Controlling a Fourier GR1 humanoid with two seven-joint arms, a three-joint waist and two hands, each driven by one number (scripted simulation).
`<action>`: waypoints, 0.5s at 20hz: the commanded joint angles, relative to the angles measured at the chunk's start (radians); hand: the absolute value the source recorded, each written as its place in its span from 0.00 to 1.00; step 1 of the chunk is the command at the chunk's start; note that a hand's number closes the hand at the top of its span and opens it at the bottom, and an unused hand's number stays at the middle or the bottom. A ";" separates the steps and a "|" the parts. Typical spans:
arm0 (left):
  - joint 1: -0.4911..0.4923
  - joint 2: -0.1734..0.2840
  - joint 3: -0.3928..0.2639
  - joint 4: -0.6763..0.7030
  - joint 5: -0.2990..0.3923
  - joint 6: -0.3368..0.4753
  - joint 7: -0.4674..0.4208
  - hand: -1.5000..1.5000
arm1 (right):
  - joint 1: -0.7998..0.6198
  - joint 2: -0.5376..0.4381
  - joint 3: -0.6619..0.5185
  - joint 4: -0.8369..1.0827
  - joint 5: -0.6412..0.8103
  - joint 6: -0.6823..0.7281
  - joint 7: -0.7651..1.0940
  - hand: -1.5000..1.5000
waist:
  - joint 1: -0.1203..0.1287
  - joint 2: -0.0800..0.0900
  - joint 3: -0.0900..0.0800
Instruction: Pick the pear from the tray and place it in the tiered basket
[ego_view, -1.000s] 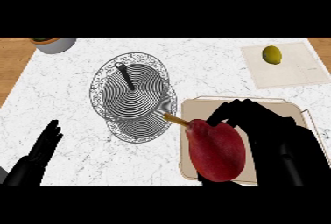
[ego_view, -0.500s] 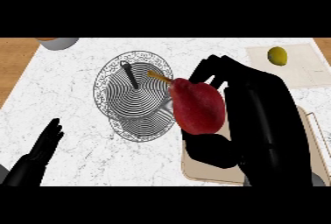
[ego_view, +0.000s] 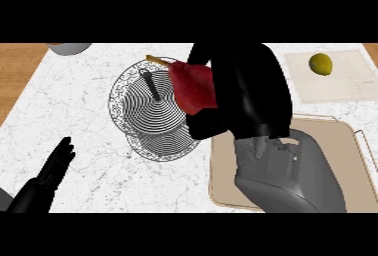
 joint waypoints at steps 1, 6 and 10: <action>-0.088 -0.105 -0.033 0.140 -0.045 0.105 0.059 0.50 | -0.045 0.003 0.021 0.125 -0.010 -0.059 0.044 1.00 | -0.015 0.014 -0.050; -0.021 -0.123 -0.028 0.149 -0.063 0.096 -0.018 0.50 | -0.036 0.003 0.020 0.226 -0.016 -0.139 0.024 1.00 | -0.006 0.011 -0.050; -0.036 -0.135 -0.044 0.151 -0.092 0.081 -0.003 0.50 | -0.039 0.003 -0.004 0.303 -0.096 -0.287 -0.013 1.00 | 0.007 0.022 -0.049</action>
